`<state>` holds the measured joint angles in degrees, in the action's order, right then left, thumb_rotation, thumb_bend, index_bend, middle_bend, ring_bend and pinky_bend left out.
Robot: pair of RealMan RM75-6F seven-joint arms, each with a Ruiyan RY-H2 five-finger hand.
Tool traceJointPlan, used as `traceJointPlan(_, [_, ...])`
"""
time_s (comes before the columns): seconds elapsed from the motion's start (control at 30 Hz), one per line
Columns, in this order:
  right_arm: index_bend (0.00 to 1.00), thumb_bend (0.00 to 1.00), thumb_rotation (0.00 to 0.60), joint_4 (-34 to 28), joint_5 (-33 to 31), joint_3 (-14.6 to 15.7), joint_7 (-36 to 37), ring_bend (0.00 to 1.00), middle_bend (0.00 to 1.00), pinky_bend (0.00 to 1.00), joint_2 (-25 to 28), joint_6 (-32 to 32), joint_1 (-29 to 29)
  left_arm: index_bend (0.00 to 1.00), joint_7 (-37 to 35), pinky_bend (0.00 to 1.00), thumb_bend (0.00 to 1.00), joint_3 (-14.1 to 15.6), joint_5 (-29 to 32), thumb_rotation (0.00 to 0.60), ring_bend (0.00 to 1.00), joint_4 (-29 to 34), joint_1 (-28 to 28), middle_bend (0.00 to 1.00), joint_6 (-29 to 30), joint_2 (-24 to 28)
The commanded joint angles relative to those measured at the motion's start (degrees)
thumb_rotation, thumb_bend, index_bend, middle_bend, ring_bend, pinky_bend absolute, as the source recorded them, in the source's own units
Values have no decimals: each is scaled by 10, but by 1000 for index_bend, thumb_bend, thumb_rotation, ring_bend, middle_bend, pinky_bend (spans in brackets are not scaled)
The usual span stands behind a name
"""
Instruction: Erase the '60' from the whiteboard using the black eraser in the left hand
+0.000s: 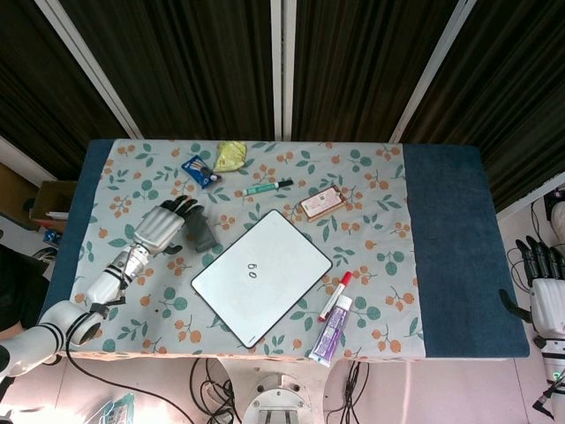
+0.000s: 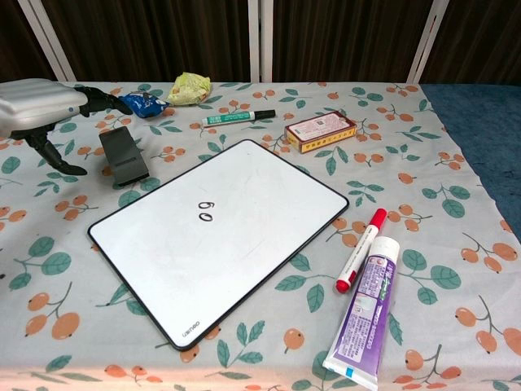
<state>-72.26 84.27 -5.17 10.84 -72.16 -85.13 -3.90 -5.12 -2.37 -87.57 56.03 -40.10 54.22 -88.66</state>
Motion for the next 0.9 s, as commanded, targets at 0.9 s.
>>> traceJointPlan(0.9, [0, 199, 600, 13, -9, -3, 15, 0, 0, 0, 2, 3, 5, 167, 17, 267, 190, 32, -49, 600, 84, -40, -48, 140, -12, -15])
